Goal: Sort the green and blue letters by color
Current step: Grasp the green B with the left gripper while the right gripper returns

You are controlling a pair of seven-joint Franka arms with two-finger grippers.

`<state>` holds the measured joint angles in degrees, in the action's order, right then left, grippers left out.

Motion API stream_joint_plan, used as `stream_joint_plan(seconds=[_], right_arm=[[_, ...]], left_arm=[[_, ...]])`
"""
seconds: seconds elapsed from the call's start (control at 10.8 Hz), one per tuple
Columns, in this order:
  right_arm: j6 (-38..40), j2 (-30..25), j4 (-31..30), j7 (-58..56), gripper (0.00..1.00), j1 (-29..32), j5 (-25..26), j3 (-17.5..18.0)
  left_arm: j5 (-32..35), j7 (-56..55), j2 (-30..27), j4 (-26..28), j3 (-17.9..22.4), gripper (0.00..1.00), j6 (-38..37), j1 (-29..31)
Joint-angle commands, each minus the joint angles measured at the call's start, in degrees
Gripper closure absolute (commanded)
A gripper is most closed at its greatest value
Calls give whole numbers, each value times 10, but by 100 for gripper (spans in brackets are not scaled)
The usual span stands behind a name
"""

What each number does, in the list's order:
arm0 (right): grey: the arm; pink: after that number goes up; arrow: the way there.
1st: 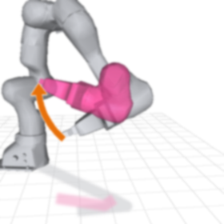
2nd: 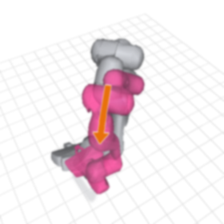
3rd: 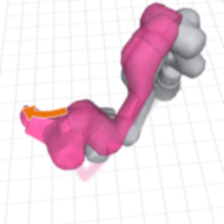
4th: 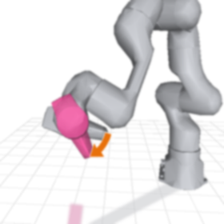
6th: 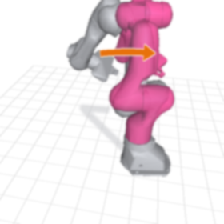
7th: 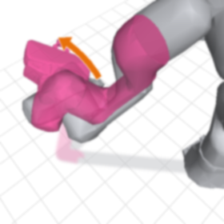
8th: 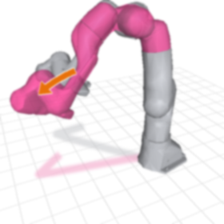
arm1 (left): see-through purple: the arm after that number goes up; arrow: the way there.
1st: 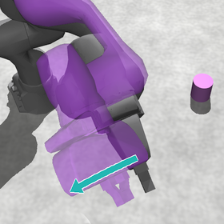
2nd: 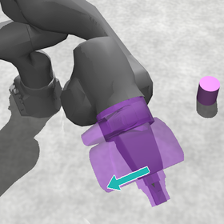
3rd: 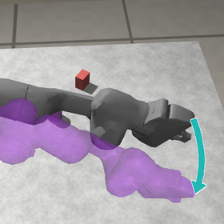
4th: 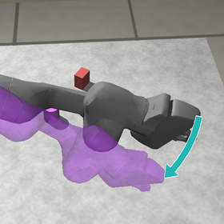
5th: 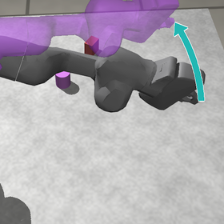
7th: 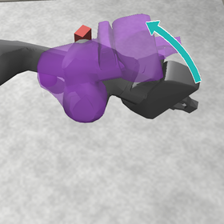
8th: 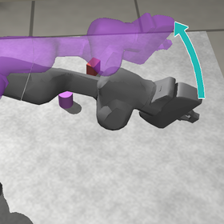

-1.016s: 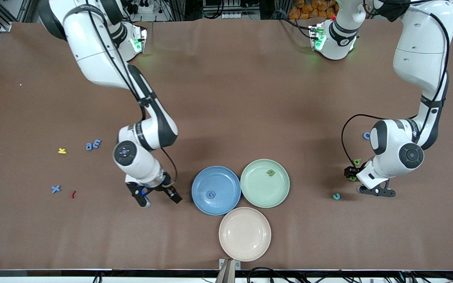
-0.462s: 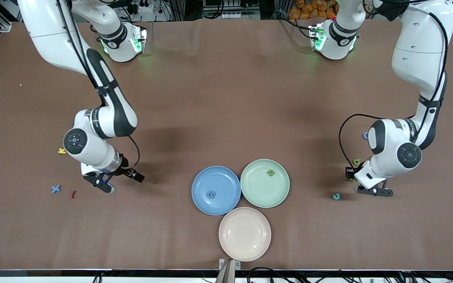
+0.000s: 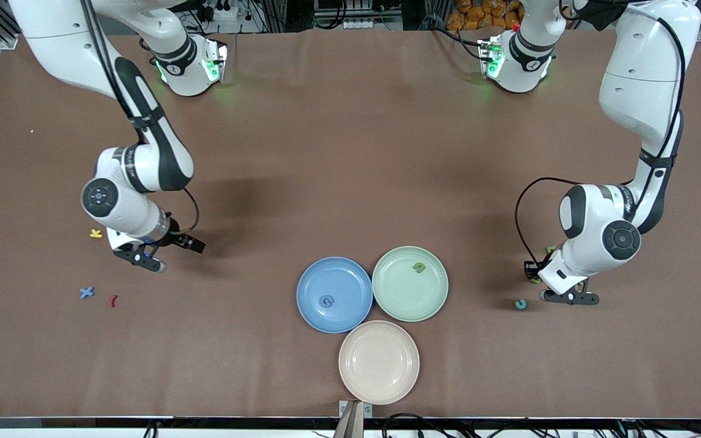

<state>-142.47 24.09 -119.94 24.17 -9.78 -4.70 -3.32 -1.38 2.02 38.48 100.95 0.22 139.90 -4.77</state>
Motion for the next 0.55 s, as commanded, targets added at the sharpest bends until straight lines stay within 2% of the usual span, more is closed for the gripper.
stream_joint_plan(seconds=[0.0, 0.46], right_arm=[[-25, -56, -79, -115, 0, 57, 13, 9], [-25, -68, -123, -156, 0, 95, 13, 9]], left_arm=[[-9, -39, -24, -2, 2, 81, -3, -27], [-14, -188, -25, -27, 3, 81, -5, -110]])
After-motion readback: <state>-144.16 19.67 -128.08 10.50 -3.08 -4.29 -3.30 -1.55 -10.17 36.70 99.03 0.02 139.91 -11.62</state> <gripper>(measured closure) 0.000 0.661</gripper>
